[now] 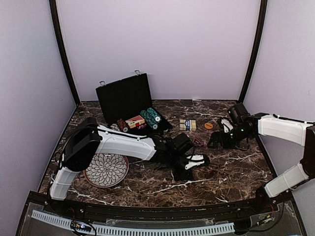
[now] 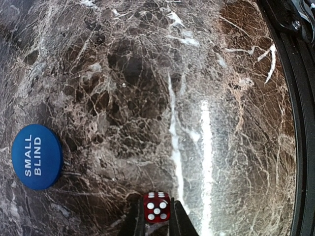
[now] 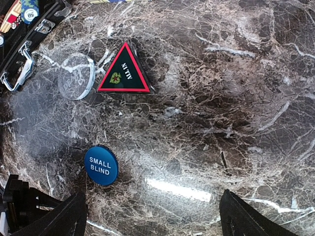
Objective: Pack up texas hold em set
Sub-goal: Pick up the dice from the center of the board, then place the dice in the slot.
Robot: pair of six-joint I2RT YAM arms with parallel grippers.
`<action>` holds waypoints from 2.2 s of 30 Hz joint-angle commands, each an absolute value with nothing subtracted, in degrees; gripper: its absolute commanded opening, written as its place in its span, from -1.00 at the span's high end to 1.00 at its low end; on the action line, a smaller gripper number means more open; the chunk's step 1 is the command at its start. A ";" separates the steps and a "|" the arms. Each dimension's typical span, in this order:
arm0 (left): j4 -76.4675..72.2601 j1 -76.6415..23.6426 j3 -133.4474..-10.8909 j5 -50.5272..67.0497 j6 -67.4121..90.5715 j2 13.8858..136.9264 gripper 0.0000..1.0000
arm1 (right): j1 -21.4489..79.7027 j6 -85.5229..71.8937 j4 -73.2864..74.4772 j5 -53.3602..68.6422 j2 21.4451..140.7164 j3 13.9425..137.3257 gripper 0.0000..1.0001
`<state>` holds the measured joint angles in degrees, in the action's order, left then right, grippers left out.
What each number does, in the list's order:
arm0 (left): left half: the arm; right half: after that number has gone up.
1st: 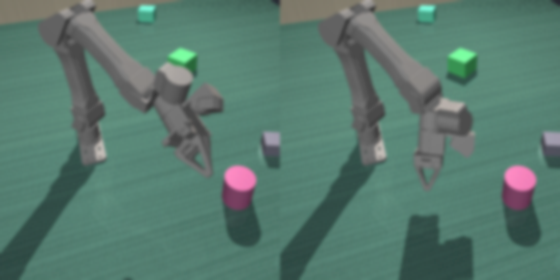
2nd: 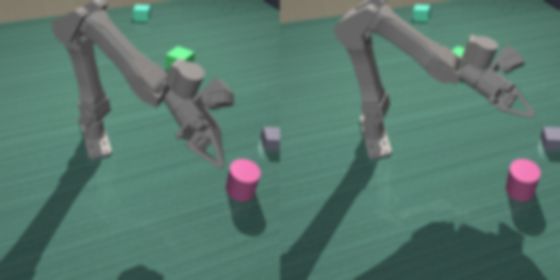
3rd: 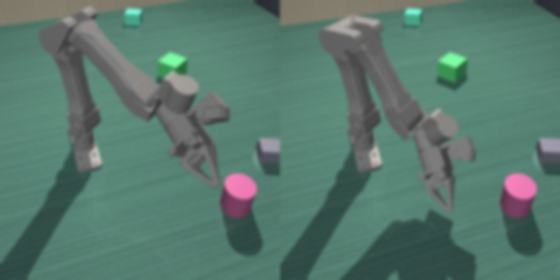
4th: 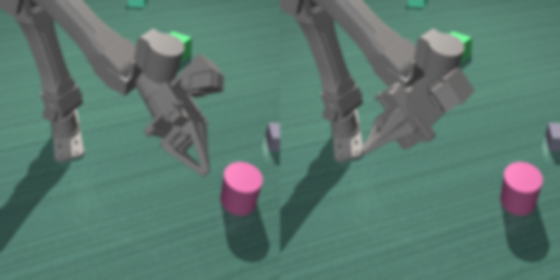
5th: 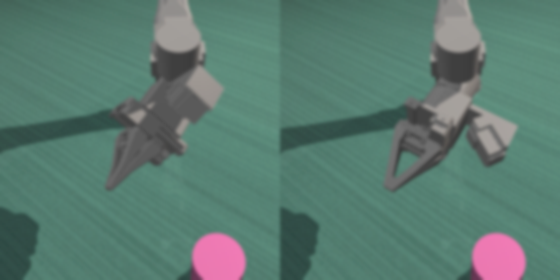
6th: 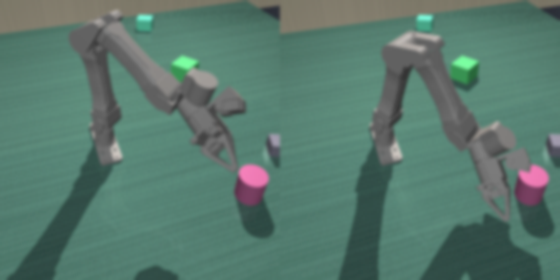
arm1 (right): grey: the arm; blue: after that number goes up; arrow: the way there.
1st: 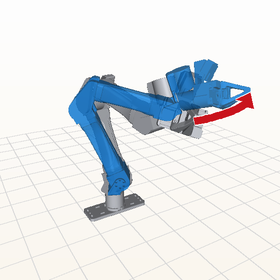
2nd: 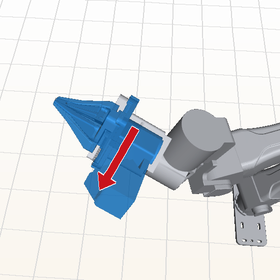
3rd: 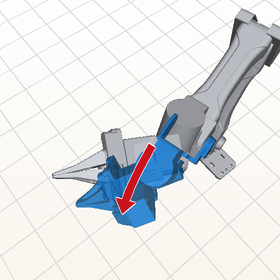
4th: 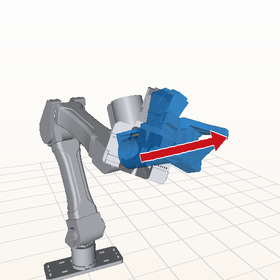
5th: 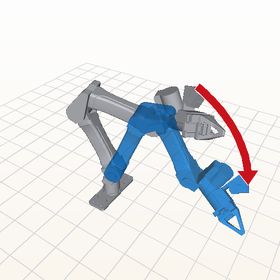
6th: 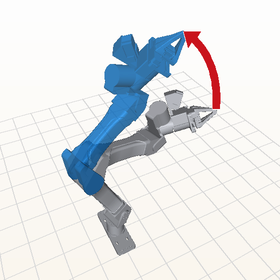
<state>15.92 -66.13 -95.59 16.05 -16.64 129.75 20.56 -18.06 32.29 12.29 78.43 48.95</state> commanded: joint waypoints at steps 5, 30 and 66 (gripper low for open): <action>16.53 -60.88 -93.82 16.69 -14.18 120.83 0.96 | 20.05 -17.58 31.13 13.57 77.80 49.38 -0.89; 24.47 -30.32 -90.42 7.60 -18.11 115.97 0.99 | 20.04 -16.68 30.51 16.16 79.05 50.44 -0.88; 26.27 -27.33 -95.81 5.55 -20.48 123.70 0.98 | 20.06 -16.44 30.76 17.09 79.63 49.66 -0.88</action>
